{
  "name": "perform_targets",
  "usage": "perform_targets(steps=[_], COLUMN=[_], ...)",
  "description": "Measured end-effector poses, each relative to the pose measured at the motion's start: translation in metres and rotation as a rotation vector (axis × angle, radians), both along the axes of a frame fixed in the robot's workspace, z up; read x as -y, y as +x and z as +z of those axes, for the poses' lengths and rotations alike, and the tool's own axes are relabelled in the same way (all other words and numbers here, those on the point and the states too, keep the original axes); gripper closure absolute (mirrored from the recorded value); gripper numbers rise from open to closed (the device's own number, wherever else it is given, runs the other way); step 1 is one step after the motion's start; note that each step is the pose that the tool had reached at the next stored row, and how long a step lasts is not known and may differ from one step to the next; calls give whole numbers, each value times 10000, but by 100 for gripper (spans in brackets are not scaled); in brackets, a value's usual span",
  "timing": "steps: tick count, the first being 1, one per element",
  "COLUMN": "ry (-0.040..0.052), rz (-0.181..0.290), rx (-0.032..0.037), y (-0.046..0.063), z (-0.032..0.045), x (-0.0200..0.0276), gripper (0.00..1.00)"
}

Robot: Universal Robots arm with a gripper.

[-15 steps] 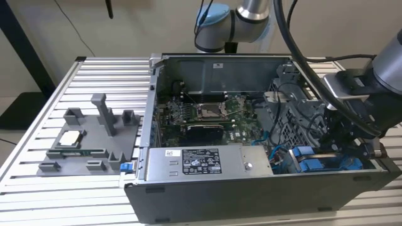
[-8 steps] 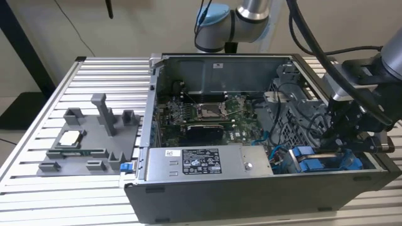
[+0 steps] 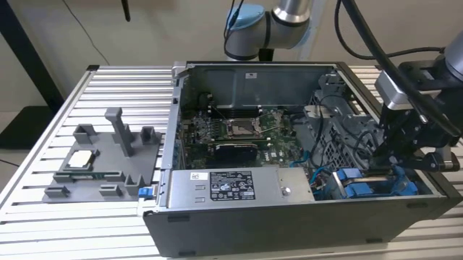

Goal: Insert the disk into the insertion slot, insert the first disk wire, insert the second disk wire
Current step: 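Insert the second disk wire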

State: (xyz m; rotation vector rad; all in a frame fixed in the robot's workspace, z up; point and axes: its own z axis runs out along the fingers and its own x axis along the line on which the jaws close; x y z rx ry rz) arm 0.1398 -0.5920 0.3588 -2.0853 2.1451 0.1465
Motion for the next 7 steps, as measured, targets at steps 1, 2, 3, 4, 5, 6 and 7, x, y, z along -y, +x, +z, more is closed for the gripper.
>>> perform_targets(steps=[1,2,3,4,5,6,7], ry=[1,0,1,-3,-5,-5,-5], rz=[0,0,0,0,0,0,0], rx=[0,-1,-1,0,0,0,-1], y=[0,0,0,0,0,0,0], z=[5,7,7,8,8,8,8], x=[0,0,0,0,0,0,0], gripper=[76,76,76,76,76,76,76])
